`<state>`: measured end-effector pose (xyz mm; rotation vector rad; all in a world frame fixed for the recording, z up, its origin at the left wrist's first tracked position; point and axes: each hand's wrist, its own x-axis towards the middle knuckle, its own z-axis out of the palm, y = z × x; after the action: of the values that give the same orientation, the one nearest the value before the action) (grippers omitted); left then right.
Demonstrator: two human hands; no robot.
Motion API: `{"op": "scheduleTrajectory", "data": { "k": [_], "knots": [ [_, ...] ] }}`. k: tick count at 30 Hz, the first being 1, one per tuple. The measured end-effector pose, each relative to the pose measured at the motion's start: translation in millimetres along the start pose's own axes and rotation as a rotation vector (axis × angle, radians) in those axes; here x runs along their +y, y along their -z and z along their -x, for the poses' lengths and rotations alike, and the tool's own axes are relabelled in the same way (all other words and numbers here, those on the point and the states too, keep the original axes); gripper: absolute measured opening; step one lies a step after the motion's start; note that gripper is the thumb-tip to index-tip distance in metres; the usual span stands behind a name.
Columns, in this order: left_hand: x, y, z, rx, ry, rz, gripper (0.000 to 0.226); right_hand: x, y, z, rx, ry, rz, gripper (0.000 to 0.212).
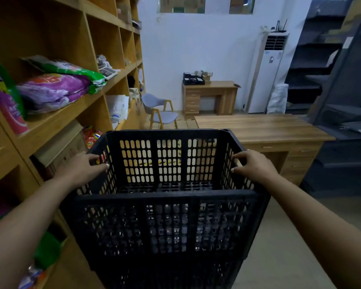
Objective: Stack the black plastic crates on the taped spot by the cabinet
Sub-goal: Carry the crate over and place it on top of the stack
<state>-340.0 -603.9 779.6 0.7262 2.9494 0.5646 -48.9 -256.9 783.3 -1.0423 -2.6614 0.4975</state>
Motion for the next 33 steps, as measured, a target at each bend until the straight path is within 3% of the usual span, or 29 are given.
{"op": "scheduleTrajectory", "data": {
  "k": [12, 33],
  "knots": [
    [-6, -6, 9, 0.043, -0.042, -0.065, 0.061, -10, -5, 13, 0.055, -0.025, 0.032, 0.047],
    [-9, -13, 21, -0.011, 0.012, -0.188, 0.074, -8, -21, 31, -0.02, -0.066, 0.253, 0.067]
  ]
}}
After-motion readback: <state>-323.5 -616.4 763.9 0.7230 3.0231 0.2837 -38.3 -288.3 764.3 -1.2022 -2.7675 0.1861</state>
